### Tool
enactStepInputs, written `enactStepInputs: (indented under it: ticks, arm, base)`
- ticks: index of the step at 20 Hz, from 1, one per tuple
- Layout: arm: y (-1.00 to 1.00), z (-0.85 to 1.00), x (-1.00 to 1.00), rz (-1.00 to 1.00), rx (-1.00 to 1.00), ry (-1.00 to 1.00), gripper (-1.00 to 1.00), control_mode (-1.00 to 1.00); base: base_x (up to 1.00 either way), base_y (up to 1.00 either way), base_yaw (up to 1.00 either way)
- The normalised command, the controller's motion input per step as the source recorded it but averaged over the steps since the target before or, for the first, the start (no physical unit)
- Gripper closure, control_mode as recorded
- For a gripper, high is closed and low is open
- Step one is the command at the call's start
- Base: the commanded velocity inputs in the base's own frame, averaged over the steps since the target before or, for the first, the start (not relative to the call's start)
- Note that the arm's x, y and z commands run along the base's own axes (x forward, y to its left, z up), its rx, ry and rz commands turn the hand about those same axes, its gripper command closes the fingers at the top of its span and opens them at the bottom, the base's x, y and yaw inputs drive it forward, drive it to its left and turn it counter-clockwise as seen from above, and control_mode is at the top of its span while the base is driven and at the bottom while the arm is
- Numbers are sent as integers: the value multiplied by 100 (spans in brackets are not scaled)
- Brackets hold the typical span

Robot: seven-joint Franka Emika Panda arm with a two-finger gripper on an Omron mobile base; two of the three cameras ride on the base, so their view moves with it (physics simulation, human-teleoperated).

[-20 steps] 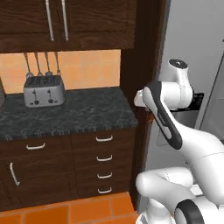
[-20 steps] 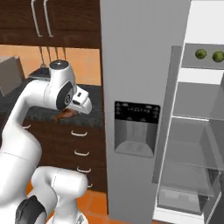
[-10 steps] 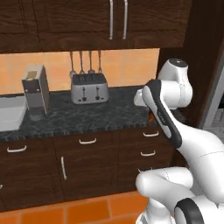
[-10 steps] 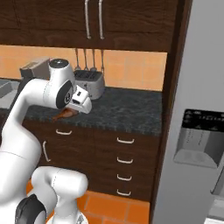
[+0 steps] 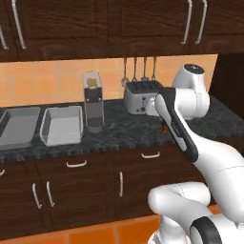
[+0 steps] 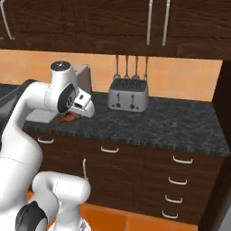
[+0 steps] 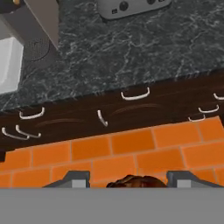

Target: Place one lime and one chicken drumstick in each tupperware on the nearby counter, to pack two identical lunches.

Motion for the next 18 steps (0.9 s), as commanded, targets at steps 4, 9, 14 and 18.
enactStepInputs:
  ticks: [4, 9, 14, 18]
  arm:
    - [0, 0, 0, 0, 0, 0, 100, 100]
    - [0, 0, 0, 0, 0, 0, 100, 100]
    - [0, 0, 0, 0, 0, 0, 100, 100]
    - [25, 0, 8, 0, -2, 0, 100, -100]
  base:
    - [51, 100, 0]
    - [43, 100, 0]
    - [40, 100, 0]
    - [24, 75, 0]
